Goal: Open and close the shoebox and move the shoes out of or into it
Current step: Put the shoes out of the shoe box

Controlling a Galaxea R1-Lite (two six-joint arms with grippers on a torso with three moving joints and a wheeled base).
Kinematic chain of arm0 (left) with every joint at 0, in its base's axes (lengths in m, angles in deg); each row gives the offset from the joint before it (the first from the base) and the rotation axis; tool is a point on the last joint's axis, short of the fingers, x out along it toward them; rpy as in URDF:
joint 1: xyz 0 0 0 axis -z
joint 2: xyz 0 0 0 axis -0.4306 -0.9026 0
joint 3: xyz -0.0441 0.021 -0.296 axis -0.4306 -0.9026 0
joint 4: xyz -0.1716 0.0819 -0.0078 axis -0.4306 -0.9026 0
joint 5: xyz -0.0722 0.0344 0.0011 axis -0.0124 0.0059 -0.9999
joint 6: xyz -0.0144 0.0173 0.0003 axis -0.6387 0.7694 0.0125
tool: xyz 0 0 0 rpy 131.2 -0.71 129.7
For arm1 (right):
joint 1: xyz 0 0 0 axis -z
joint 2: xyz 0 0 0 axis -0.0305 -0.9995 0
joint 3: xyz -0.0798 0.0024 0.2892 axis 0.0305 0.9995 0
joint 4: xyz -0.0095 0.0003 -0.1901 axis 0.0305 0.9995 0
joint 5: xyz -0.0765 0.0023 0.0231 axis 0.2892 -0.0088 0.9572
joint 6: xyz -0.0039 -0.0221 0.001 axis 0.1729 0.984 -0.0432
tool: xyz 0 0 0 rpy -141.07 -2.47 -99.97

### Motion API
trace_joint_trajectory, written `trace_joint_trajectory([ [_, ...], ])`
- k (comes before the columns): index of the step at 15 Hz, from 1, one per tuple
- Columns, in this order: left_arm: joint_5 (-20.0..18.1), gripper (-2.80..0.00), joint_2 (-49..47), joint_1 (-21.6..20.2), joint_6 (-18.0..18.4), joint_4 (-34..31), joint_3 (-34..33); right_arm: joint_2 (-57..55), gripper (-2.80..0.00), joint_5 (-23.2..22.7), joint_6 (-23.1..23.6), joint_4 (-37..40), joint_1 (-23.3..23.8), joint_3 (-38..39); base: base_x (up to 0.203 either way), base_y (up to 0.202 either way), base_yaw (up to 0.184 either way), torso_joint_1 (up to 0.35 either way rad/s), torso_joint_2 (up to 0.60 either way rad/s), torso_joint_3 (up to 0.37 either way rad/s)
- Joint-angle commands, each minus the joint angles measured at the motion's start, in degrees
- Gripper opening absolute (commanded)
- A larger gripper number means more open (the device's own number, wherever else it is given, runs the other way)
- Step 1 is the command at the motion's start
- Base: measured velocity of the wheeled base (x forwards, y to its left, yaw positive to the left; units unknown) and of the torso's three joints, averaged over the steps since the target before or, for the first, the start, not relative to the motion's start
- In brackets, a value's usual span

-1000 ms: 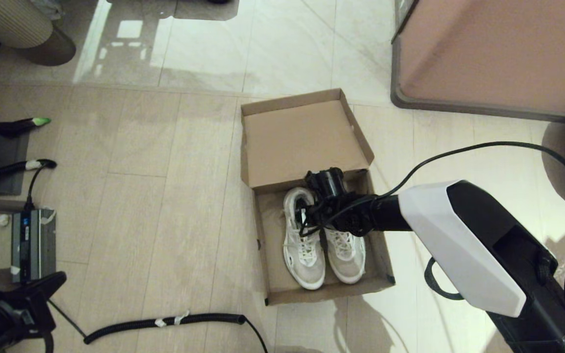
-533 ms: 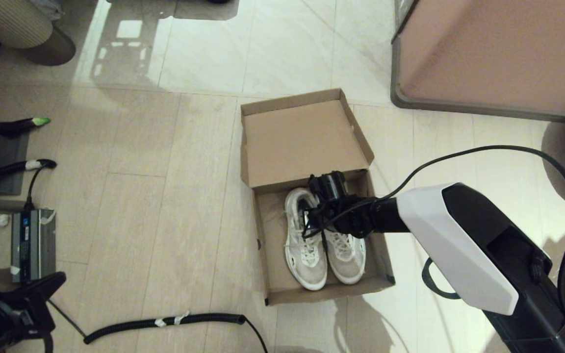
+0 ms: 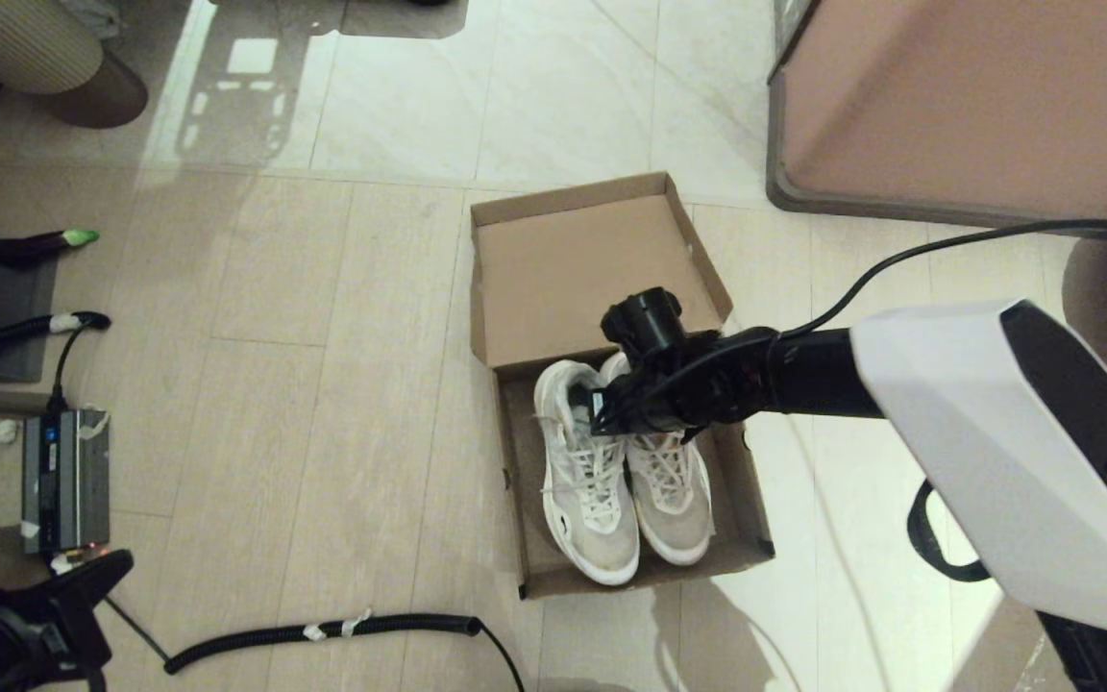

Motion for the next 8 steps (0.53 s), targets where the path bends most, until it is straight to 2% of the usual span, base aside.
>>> trace_joint_trajectory([
  [1,-0.07,-2.8,0.51,-0.03,-0.31,0.15,-0.91,9.43,-2.8,-1.75,-2.98,7.22,-2.01,0.27,0.0,0.0,0.0,0.0,0.0,0.0],
  [5,-0.07,-2.8,1.02,-0.03,-1.59,0.15,-1.47,20.68,-2.8,-2.58,-5.96,17.5,-2.91,0.4,0.0,0.0,0.0,0.0,0.0,0.0],
  [8,-0.16,-2.8,0.86,-0.03,-2.22,0.15,-2.1,26.93,-2.8,-2.47,-5.56,23.11,1.05,0.92,0.0,0.0,0.0,0.0,0.0,0.0],
])
